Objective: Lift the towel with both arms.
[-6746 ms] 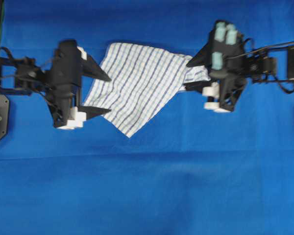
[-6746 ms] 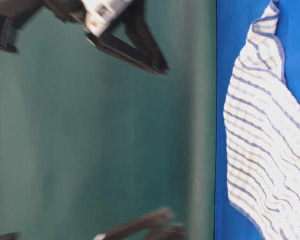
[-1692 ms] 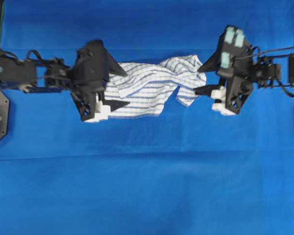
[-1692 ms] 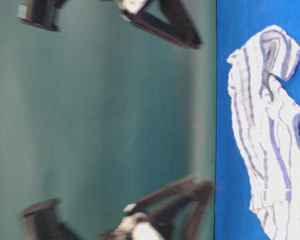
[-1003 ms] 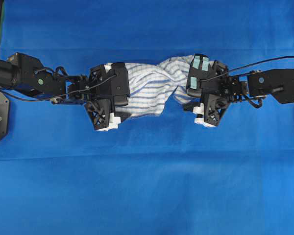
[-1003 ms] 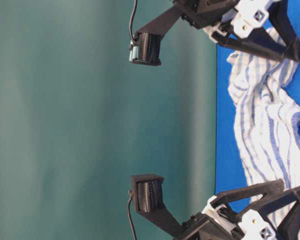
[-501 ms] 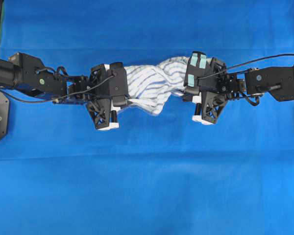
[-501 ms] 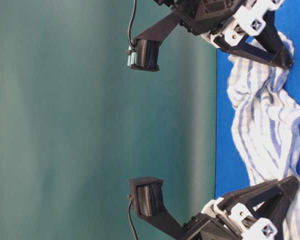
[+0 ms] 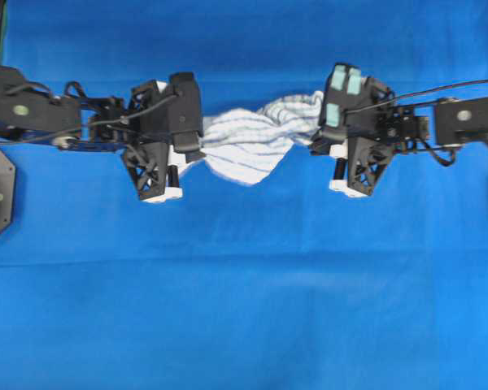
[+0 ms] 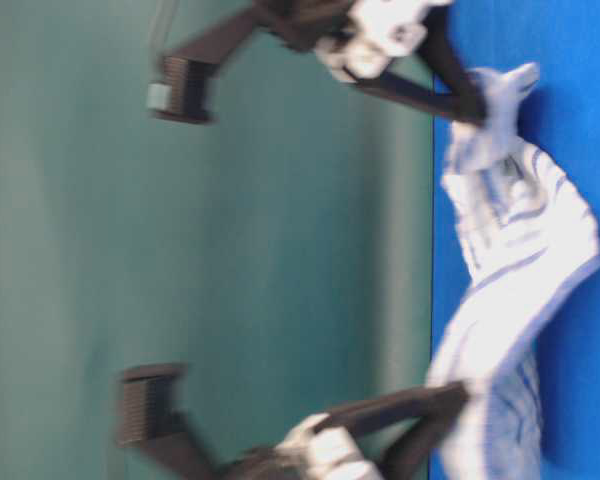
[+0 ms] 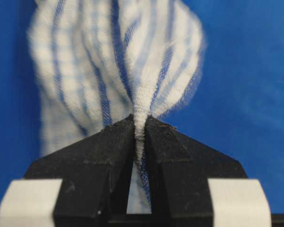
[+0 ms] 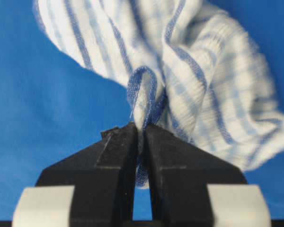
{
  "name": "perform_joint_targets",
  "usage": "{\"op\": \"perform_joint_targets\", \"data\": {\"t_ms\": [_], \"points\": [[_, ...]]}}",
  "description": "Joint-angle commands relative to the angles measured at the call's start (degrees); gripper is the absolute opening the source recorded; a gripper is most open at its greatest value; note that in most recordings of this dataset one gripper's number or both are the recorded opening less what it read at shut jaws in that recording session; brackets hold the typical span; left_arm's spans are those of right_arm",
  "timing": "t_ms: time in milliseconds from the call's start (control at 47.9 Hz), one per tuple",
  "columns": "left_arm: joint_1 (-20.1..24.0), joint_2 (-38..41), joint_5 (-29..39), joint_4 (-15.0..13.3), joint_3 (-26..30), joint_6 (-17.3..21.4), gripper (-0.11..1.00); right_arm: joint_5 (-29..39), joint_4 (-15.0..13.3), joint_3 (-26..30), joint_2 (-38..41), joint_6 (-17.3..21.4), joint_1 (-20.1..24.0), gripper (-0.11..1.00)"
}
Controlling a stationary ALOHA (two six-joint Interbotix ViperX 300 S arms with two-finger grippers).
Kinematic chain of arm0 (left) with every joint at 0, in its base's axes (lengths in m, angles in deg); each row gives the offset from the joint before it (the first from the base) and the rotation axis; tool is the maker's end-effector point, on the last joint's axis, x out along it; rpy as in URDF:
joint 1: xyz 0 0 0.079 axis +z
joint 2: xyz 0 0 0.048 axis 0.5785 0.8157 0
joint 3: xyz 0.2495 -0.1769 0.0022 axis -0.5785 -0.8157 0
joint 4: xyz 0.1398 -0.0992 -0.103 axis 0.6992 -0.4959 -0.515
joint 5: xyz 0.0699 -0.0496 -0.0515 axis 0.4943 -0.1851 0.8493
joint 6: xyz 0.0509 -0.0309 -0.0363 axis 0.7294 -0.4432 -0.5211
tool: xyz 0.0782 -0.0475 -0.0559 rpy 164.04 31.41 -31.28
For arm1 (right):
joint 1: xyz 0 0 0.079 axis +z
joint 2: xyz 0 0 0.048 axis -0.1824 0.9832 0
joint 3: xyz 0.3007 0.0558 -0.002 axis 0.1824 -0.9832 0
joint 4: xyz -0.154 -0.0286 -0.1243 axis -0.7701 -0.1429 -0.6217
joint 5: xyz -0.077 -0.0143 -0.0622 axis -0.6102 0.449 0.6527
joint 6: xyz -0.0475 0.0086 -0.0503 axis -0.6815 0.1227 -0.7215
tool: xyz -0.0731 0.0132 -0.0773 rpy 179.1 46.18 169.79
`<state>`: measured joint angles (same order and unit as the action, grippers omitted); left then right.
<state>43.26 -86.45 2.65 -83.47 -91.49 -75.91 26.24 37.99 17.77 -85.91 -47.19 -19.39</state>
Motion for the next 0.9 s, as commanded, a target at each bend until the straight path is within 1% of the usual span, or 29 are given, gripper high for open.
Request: {"op": "perform_joint_targets", "data": {"t_ms": [0,188,272,397,606,752,877], "points": [[0.09,-5.19,3.43,-0.09,2.37,0.18,0.04,3.08,-0.09,2.29,-5.1,-0.09,0.09,0.07],[0.97,-13.27,11.95,-0.09,5.54,0.18,0.04,12.3,-0.26,6.5,-12.3,-0.62,0.09,0.07],[1.32,-16.17,14.24,0.0,7.12,0.18,0.04,16.35,-0.53,9.05,-15.29,-1.49,0.18,0.07],[1.93,-19.6,16.79,0.0,9.76,0.26,0.04,20.39,-0.53,12.83,-18.46,-3.52,0.18,0.07],[4.04,-23.03,21.97,0.18,14.41,0.35,0.04,25.31,-0.44,19.07,-21.97,-7.73,0.18,0.07],[4.22,-24.43,24.26,0.18,17.31,0.35,0.04,26.98,-0.44,22.15,-23.2,-8.79,0.09,0.07],[4.31,-25.14,25.93,0.26,19.95,0.35,0.04,28.3,-0.53,24.08,-24.08,-8.96,0.09,0.07]]}}
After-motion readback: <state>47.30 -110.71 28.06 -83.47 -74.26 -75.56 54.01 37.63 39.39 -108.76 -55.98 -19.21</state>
